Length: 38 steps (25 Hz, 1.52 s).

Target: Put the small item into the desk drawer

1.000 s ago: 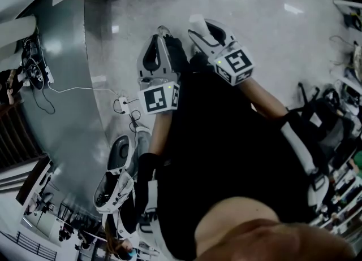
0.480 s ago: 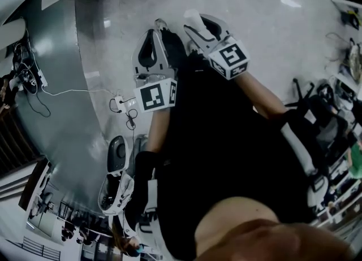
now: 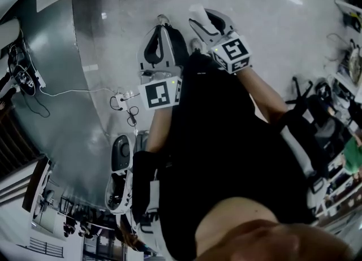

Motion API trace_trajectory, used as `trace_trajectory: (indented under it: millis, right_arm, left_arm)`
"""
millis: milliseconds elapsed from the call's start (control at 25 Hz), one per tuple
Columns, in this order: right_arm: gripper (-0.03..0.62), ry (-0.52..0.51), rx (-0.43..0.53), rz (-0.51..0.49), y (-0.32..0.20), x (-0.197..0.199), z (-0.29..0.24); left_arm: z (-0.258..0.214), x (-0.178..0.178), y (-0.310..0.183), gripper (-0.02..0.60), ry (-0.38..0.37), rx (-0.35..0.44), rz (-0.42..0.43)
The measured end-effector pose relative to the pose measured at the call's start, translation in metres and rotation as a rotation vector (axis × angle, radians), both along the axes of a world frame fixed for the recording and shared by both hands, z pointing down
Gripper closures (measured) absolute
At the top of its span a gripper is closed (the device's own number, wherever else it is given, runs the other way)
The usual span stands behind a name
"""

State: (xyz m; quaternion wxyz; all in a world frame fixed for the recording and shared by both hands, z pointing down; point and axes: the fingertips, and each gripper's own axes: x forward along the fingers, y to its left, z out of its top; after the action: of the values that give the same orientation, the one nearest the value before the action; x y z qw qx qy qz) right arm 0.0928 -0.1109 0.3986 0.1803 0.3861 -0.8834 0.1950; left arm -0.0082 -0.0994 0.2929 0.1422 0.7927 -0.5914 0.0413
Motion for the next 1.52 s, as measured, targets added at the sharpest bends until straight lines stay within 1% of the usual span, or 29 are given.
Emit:
trace_trajectory:
  millis: [200, 400, 600, 800, 1000, 1240, 1520]
  right_arm:
    - [0.419, 0.027, -0.028, 0.007, -0.037, -0.015, 0.036]
    - [0.419, 0.035, -0.080, 0.006, -0.076, -0.042, 0.074]
    - [0.419, 0.088, -0.108, -0.015, -0.107, -0.059, 0.119]
    - [0.419, 0.146, -0.133, -0.039, -0.139, -0.087, 0.175]
    - [0.419, 0.213, -0.157, -0.065, -0.162, -0.094, 0.231]
    - [0.419, 0.293, -0.177, -0.102, -0.182, -0.112, 0.302]
    - [0.419, 0.395, -0.187, -0.134, -0.199, -0.108, 0.356]
  left_arm:
    - [0.021, -0.018, -0.040, 0.591, 0.003, -0.020, 0.006]
    - [0.048, -0.044, -0.085, 0.591, -0.001, -0.044, 0.003]
    - [0.073, -0.060, -0.120, 0.591, 0.015, -0.075, 0.010]
    - [0.110, -0.082, -0.153, 0.591, 0.024, -0.109, 0.030]
    - [0.143, -0.091, -0.174, 0.591, 0.027, -0.140, 0.025]
    - [0.184, -0.112, -0.195, 0.591, 0.039, -0.157, 0.016]
    - [0.210, -0.108, -0.206, 0.591, 0.053, -0.183, 0.033]
